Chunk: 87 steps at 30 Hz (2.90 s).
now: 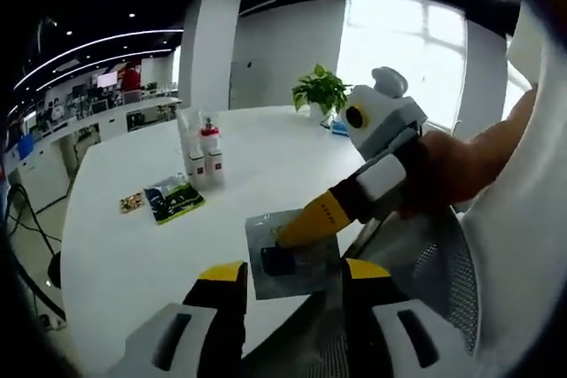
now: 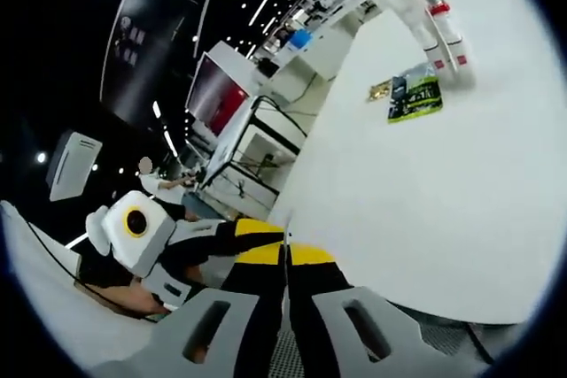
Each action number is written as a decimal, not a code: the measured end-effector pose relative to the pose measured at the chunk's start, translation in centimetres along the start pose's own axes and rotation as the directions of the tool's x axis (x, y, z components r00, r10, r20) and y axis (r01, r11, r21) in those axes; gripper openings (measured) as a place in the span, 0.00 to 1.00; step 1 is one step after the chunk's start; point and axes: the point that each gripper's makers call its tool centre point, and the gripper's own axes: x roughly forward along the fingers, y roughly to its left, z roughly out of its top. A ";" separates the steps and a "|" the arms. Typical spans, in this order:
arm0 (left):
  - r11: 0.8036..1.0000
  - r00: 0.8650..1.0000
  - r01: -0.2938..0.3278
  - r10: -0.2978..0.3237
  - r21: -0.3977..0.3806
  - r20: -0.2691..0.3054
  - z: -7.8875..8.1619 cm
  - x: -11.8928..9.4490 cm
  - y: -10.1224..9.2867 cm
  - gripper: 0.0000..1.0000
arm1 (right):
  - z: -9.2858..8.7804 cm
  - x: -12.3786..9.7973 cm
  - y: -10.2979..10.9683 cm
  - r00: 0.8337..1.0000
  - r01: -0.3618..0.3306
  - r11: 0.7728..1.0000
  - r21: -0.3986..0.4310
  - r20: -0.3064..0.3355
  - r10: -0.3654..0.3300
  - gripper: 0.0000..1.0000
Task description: Arrange the skincare products in the storage area until every visible bottle or jar stands upright without overlapping.
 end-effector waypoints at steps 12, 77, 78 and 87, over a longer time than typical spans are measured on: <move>0.891 0.956 0.290 -0.252 -0.348 0.152 2.0 -1.3 -0.5 0.45 | 1.3 -1.1 1.9 0.990 -0.134 0.991 0.008 0.051 0.134 0.00; 0.670 0.851 0.521 -0.364 -0.529 0.377 4.8 -3.6 -0.2 0.02 | 3.8 -2.9 3.9 0.928 -0.334 0.940 0.071 0.198 0.315 0.00; 0.672 0.852 0.520 -0.364 -0.527 0.377 4.7 -3.6 -0.2 0.02 | 3.9 -2.8 3.9 0.929 -0.332 0.941 0.070 0.198 0.313 0.00; 0.603 0.847 0.525 -0.303 -0.600 0.437 5.2 -3.8 1.9 0.01 | 4.7 -2.7 2.4 0.962 -0.121 0.983 -0.135 0.229 0.150 0.18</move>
